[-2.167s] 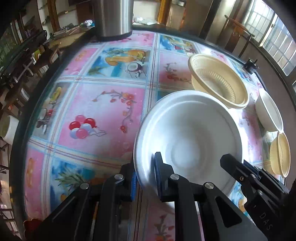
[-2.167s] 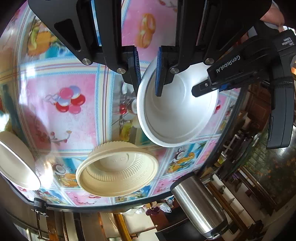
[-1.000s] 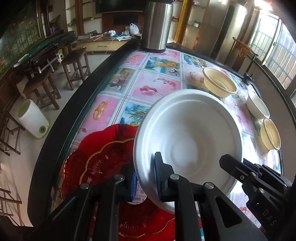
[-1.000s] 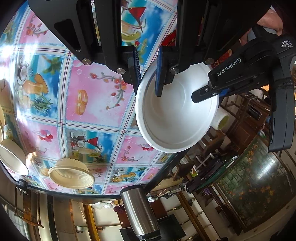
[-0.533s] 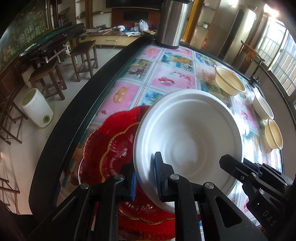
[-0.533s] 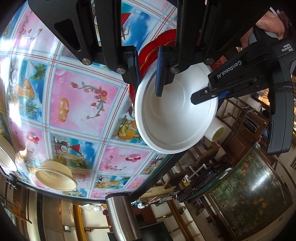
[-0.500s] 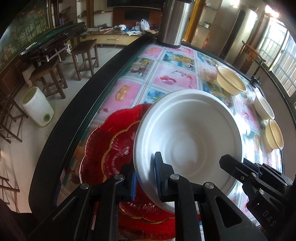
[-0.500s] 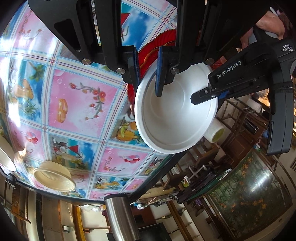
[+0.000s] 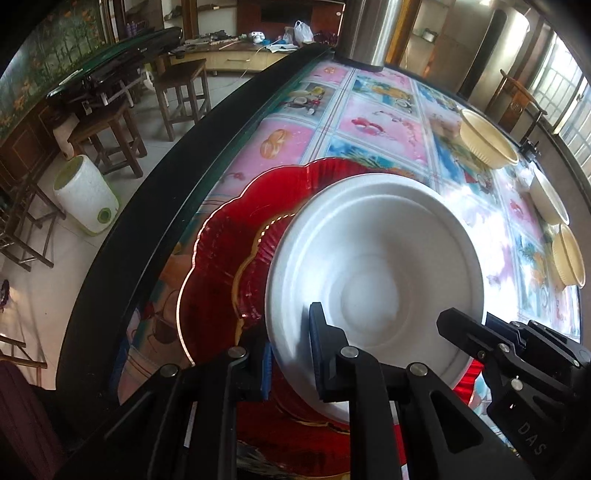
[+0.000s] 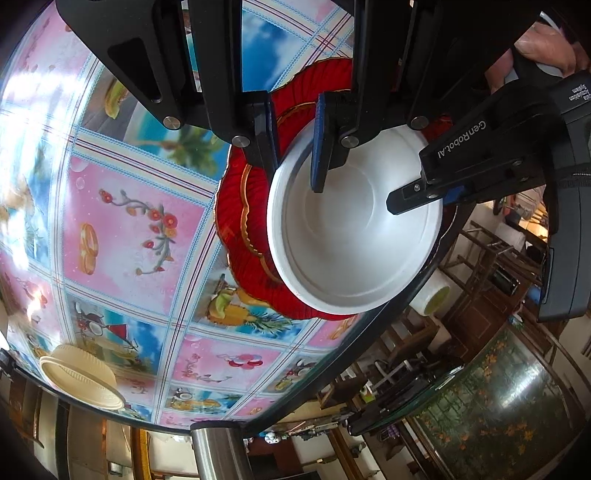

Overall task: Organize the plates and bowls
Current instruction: 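Carry the white bowl over the stacked red plates, lower it, open the left tool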

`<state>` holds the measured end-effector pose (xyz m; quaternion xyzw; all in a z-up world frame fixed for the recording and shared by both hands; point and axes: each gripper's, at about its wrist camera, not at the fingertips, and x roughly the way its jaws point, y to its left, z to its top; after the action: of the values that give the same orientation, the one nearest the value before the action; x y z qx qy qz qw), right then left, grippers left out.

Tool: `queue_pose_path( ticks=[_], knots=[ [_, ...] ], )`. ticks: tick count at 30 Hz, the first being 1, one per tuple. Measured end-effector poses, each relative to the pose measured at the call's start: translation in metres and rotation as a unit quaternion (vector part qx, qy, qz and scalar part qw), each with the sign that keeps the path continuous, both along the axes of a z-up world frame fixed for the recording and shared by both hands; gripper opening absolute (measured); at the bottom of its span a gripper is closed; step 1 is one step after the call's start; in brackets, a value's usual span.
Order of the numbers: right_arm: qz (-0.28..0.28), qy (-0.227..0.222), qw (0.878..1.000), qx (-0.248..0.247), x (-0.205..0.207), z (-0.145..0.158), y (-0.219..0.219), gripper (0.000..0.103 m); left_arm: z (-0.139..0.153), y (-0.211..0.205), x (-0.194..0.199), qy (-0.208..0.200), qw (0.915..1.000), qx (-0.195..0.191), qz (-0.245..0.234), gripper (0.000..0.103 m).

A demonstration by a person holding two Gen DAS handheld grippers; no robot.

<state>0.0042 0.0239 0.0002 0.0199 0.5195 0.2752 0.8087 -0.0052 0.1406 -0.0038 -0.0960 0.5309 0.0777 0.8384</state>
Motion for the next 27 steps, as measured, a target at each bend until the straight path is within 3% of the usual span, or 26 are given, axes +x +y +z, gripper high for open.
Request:
queue_pose_path(
  ticks=[13, 17, 19, 20, 21, 22, 27],
  knots=[
    [-0.01, -0.01, 1.0, -0.018, -0.001, -0.002, 0.001, 0.02, -0.006, -0.003, 0.001, -0.001, 1.0, 0.003, -0.005, 0.023],
    [-0.012, -0.014, 1.0, -0.012, -0.004, 0.004, -0.004, 0.02, 0.001, -0.003, -0.003, -0.017, 0.9998, -0.001, -0.007, 0.045],
    [-0.016, -0.013, 1.0, -0.006, -0.003, 0.005, -0.008, 0.02, 0.009, -0.005, -0.006, -0.033, 0.9993, 0.02, -0.004, 0.053],
    [-0.016, -0.01, 1.0, -0.004, -0.002, 0.005, -0.009, 0.022, 0.014, -0.006, -0.008, -0.04, 0.9986, 0.036, 0.002, 0.061],
    [-0.017, -0.007, 1.0, -0.002, -0.002, 0.004, -0.01, 0.029, 0.017, -0.006, -0.009, -0.047, 0.9978, 0.047, 0.005, 0.067],
    [-0.018, -0.007, 1.0, 0.002, -0.002, 0.004, -0.011, 0.033, 0.019, -0.004, -0.009, -0.053, 0.9973, 0.05, 0.004, 0.067],
    [-0.002, -0.009, 1.0, -0.01, -0.003, 0.004, -0.003, 0.033, 0.026, 0.003, -0.01, -0.058, 0.997, 0.05, 0.013, 0.067]
  ],
)
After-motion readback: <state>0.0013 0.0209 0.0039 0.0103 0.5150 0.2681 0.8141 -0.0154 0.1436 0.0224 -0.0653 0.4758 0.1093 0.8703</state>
